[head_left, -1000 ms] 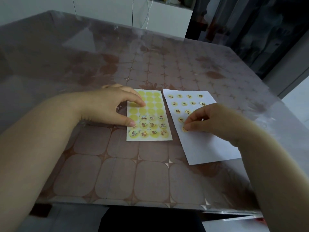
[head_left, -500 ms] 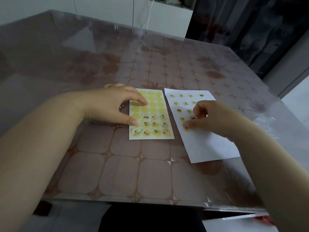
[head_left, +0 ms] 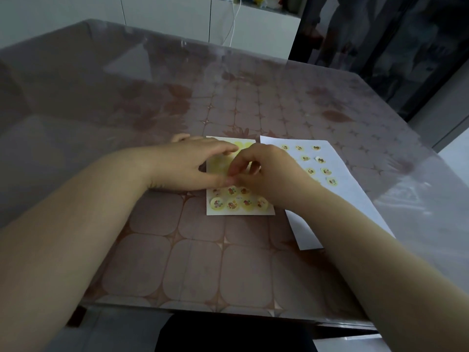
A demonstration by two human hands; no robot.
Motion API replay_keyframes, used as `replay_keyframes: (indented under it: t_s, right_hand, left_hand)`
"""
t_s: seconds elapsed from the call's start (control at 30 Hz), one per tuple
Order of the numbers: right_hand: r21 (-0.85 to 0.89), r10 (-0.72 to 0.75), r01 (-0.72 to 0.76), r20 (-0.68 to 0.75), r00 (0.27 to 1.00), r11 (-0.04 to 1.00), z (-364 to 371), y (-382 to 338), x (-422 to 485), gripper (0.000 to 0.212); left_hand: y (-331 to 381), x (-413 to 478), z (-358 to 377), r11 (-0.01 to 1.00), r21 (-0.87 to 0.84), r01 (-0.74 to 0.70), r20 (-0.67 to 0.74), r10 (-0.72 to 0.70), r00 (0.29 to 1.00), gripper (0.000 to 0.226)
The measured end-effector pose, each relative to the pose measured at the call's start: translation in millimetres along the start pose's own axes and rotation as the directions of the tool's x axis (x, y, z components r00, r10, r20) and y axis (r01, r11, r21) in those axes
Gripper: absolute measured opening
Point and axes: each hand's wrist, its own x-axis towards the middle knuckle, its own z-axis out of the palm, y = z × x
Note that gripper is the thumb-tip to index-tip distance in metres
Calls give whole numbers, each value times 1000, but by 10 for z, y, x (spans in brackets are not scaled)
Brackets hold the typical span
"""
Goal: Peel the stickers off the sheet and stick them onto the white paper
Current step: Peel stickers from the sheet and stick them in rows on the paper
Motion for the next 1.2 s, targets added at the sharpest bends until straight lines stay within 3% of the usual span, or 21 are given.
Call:
replay_keyframes:
  t_s: [0.13, 0.3, 0.37, 0.53, 0.63, 0.97, 1.13, 1.2]
  right_hand:
    - [36, -16, 16, -9, 1000, 999, 13, 38, -31, 11]
    - [221, -3, 16, -63, 998, 975, -135, -2, -82, 9]
    - [180, 72, -55, -88, 994, 982, -362, 50, -145, 7]
    - [39, 360, -363, 67, 931, 931, -764, 388, -457, 3]
    - [84, 457, -460, 58, 888, 884, -694, 519, -583, 4]
    - [74, 462, -459, -32, 886, 885, -596, 570, -577, 6]
    - [105, 516, -512, -16, 856, 853, -657, 621, -522, 35]
    - [99, 531, -531, 34, 847, 841, -667, 639, -490, 33]
  left_hand:
    - [33, 25, 64, 997, 73, 9, -21, -7, 1000, 92]
    - [53, 40, 51, 998, 47, 34, -3, -34, 999, 85]
    - [41, 37, 58, 999, 41, 33, -1, -33, 999, 81]
    - [29, 34, 63, 1000, 22, 18, -9, -18, 1000, 80]
    - [29, 40, 58, 1000, 15, 11, -9, -11, 1000, 79]
    - [18, 23, 53, 1000, 4, 4, -4, -4, 1000, 91]
    - [21, 27, 57, 1000, 0, -7, -10, 7, 1000, 88]
    - [25, 23, 54, 1000, -2, -11, -8, 11, 1000, 89]
